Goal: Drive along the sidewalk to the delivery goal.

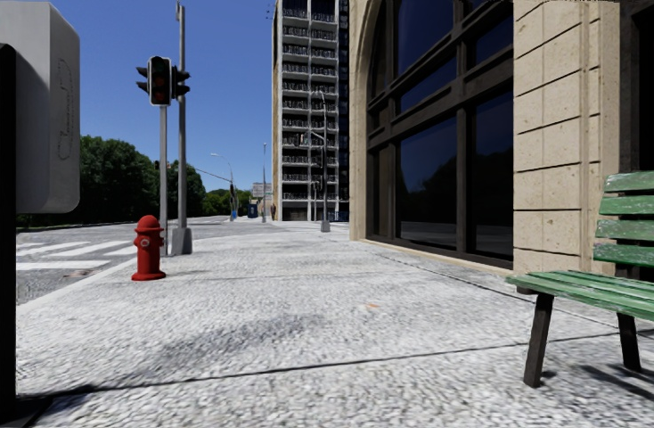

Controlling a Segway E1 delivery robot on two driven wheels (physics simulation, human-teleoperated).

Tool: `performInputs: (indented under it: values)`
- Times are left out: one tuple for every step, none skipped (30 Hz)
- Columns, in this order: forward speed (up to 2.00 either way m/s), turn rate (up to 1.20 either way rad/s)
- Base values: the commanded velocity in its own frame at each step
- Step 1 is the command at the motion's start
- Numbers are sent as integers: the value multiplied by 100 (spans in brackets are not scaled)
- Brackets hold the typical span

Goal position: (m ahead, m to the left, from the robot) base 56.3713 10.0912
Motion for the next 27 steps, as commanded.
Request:
performInputs:
  values:
    - [200,0]
    - [200,0]
    - [200,0]
    - [200,0]
    - [200,0]
    - [200,0]
    - [200,0]
    - [200,0]
    - [200,0]
    - [200,0]
    - [200,0]
    - [200,0]
    - [200,0]
    - [200,0]
    - [200,0]
    - [200,0]
    - [200,0]
    - [200,0]
    - [200,0]
    - [200,0]
    - [200,0]
    - [200,0]
    - [200,0]
    - [200,0]
    - [200,0]
    - [200,0]
    - [200,0]
